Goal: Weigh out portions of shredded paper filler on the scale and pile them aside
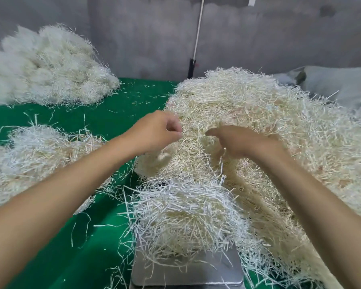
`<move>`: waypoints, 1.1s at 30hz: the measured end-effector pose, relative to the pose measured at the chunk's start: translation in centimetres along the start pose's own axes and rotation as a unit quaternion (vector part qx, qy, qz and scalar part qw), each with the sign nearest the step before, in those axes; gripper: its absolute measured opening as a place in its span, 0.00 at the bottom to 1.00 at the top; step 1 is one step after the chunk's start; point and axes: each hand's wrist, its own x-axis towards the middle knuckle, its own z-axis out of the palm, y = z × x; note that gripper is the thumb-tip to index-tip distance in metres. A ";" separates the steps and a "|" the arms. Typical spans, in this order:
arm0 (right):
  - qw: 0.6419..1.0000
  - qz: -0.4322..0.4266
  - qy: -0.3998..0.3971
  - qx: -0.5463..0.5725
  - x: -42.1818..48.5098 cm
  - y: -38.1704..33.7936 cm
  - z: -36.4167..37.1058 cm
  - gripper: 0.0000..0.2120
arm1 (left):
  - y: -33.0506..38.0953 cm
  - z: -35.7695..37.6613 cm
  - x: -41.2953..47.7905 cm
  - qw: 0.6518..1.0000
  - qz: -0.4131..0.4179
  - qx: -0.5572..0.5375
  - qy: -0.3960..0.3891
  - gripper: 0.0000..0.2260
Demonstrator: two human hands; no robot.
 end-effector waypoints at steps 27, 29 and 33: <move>0.971 -0.080 0.081 0.212 0.2 -2.8 -3.1 0.23 | -1.5 -3.7 1.2 0.996 -0.028 0.080 0.017 0.18; 0.991 -0.070 0.019 0.117 1.5 -2.0 0.2 0.23 | -2.7 -2.8 0.4 0.970 -0.013 0.232 -0.068 0.21; 0.992 -0.087 0.083 0.032 3.0 0.3 3.8 0.05 | -4.3 -2.1 -0.5 0.924 -0.012 0.360 -0.131 0.26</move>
